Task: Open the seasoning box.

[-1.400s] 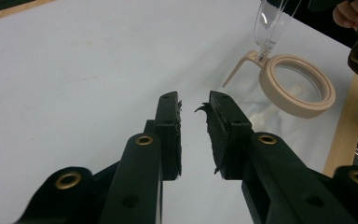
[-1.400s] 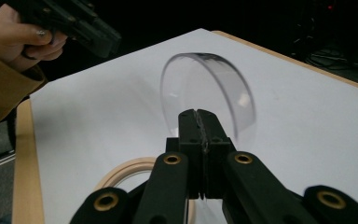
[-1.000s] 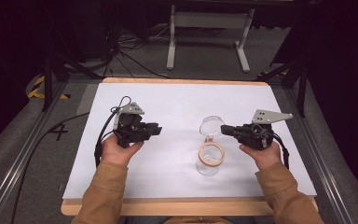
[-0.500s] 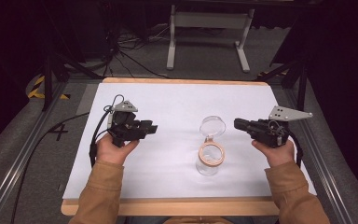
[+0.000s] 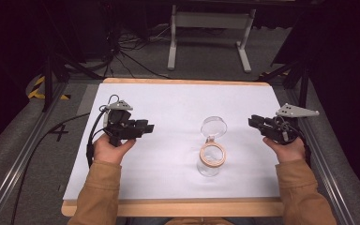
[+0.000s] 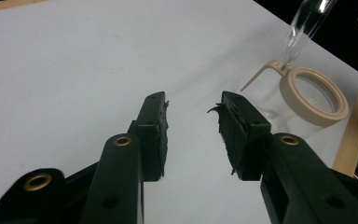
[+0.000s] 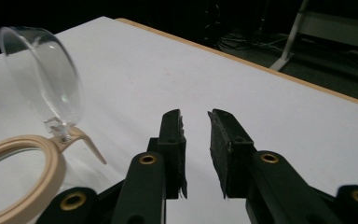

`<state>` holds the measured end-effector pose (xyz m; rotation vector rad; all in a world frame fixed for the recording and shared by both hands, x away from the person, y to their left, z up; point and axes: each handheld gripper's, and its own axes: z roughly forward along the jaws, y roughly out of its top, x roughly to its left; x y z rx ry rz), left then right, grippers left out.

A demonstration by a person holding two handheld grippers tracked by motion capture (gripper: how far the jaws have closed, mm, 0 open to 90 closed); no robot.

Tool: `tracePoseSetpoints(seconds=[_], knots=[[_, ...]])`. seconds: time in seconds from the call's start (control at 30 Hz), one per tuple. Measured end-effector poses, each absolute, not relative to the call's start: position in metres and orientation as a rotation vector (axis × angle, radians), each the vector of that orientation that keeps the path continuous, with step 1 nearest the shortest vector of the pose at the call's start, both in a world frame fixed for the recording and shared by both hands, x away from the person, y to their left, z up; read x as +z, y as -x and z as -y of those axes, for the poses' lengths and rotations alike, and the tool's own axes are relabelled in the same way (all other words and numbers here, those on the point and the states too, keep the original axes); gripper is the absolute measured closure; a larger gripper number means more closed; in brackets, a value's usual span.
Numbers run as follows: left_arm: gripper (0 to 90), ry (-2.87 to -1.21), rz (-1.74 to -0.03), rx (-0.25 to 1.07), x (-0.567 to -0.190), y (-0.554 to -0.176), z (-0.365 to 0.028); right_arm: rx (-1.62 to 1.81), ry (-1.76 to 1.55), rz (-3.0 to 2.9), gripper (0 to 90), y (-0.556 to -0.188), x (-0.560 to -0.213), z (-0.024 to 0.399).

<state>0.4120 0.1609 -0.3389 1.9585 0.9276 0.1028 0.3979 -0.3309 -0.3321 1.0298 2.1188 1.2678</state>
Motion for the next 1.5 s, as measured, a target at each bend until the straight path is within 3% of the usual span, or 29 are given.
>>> tracePoseSetpoints(seconds=[0.2, 0.7, 1.17, 1.5], knots=[[55.6, -1.961, -0.963, 0.125, -0.352, -0.42, -0.165, 1.205, -1.133, -2.12, 67.4, -0.409, -0.346, 0.346], [55.2, -2.045, -0.98, 0.265, -0.388, -0.43, -0.161, 1.107, -1.287, -2.106, 52.9, -0.43, -0.379, 0.374], [54.8, -2.117, -1.087, 0.188, -0.424, -0.445, -0.156, 0.915, -1.333, -2.229, 50.8, -0.445, -0.413, 0.365], [54.8, -2.154, -1.085, 0.177, -0.427, -0.447, -0.153, 0.867, -1.283, -2.322, 49.1, -0.447, -0.423, 0.348]])
